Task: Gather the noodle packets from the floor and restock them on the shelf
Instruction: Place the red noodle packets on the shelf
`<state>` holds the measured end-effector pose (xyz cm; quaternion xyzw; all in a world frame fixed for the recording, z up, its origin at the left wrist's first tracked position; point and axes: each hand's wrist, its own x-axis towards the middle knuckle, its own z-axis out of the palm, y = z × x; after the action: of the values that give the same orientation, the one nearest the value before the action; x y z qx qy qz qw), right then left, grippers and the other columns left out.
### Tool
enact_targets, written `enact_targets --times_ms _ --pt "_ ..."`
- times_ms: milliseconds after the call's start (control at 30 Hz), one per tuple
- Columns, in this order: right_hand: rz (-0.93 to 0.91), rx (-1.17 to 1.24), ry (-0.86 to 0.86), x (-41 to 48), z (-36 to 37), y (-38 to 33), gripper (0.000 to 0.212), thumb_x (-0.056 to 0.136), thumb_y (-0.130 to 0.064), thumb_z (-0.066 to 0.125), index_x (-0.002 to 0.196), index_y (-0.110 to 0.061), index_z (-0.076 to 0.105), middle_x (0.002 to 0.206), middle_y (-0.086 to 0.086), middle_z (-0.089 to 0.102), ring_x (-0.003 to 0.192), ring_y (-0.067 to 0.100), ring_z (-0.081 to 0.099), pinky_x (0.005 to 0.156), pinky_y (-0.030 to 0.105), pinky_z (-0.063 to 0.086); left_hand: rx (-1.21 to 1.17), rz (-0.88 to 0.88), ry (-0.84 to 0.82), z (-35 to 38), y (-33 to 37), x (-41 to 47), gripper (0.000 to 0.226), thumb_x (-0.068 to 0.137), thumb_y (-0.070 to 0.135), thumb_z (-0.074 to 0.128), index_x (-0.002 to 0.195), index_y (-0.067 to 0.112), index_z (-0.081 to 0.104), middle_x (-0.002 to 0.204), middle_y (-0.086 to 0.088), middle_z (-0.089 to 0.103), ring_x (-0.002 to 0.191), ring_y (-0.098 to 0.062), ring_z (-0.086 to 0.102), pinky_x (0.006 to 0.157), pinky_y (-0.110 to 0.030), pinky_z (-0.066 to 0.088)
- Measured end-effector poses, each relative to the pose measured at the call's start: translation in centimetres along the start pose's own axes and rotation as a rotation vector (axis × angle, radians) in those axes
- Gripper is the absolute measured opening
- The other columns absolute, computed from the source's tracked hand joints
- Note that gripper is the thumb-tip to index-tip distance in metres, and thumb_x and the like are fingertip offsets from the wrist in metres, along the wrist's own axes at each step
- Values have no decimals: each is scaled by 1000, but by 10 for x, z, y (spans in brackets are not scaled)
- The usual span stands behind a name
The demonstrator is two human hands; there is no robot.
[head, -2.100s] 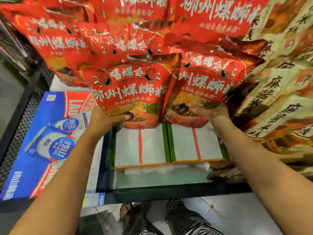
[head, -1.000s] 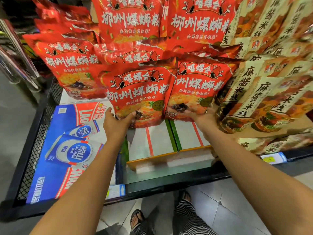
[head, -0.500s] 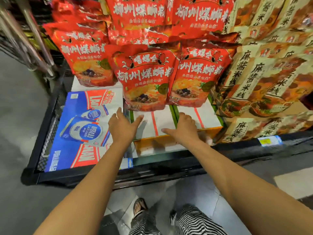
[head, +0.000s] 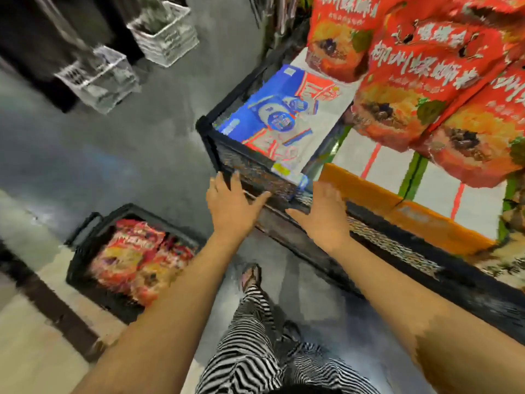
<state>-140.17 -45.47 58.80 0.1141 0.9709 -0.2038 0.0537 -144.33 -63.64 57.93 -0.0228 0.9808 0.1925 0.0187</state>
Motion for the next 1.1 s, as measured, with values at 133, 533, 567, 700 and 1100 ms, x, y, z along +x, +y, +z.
enact_targets --times_ms 133,533,567,700,1100 --pt "-148 -39 -127 -19 40 -41 82 76 -58 73 134 -5 47 130 19 51 121 39 46 99 45 38 51 -238 9 -14 -79 -48 94 83 73 53 153 13 31 159 -27 20 148 -41 15 121 -46 13" --pt "-416 -268 -505 -60 140 -162 90 79 -68 64 140 -6 38 136 19 47 126 39 43 97 44 41 128 -664 -4 -45 -263 -158 96 86 74 48 156 14 20 162 -18 19 148 -39 16 120 -52 16" --pt "-406 -274 -529 -61 147 -170 91 79 -68 64 140 -5 38 135 20 48 126 39 44 98 44 41 125 -675 -1 -45 -272 -163 96 85 74 48 156 15 22 161 -19 21 147 -39 18 119 -52 17" --pt "-302 -252 -618 -66 186 -203 94 78 -66 67 142 -4 36 137 22 48 129 41 42 100 43 40 99 -719 -43 -42 -318 -170 94 87 73 47 156 16 18 163 -19 14 150 -38 10 120 -50 9" --pt "53 -269 -696 -52 311 -335 98 75 -70 65 141 -4 37 132 24 53 126 37 46 104 40 38 194 -544 -293 -59 -530 -67 99 84 78 44 158 21 13 163 -20 11 150 -39 8 120 -50 10"
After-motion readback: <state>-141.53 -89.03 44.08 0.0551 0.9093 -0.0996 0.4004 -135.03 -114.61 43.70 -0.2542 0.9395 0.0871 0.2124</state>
